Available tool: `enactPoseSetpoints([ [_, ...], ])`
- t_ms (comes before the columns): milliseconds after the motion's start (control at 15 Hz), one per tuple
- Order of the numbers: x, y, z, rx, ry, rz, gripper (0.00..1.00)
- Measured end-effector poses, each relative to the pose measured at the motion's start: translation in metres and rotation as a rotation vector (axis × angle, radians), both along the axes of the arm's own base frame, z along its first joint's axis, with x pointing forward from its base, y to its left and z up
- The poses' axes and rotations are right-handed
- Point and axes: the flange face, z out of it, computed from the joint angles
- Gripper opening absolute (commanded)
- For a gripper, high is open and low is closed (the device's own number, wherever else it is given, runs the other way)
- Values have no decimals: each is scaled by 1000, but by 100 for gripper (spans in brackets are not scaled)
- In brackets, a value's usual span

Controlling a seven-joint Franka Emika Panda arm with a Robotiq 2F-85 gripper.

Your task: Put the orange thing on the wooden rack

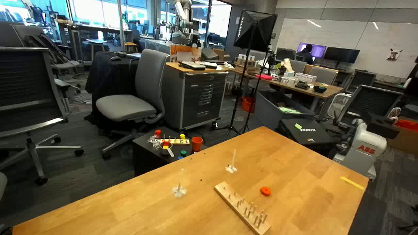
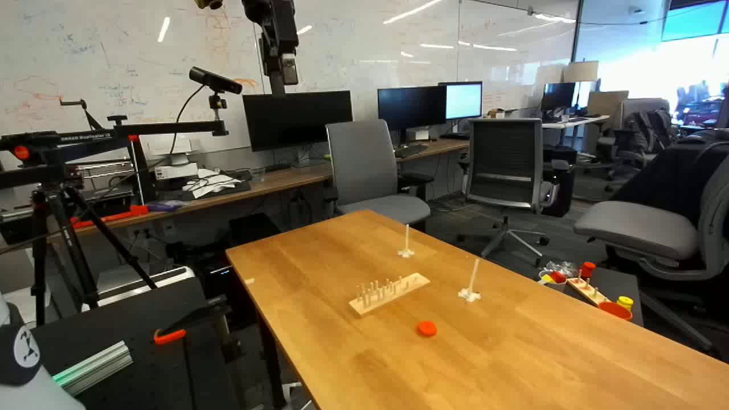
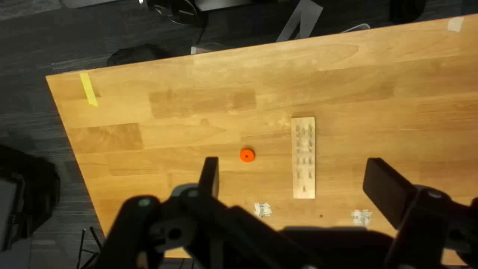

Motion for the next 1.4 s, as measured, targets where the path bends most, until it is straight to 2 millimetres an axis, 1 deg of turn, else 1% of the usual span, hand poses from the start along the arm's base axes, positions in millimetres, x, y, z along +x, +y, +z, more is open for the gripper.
enactPoseSetpoints([
  [267,1,1,4,3,-10,1,100],
  [667,2,-1,4,11,-19,-6,100],
  [800,9,-5,8,37,-72,-40,100],
  [1000,31,-13,6,69,-174,-120,100],
  [1067,41,-16,1,72,-202,-148,100],
  [1200,62,-23,-20,67,-237,-201,100],
  [1400,91,-32,-68,49,-242,-288,100],
])
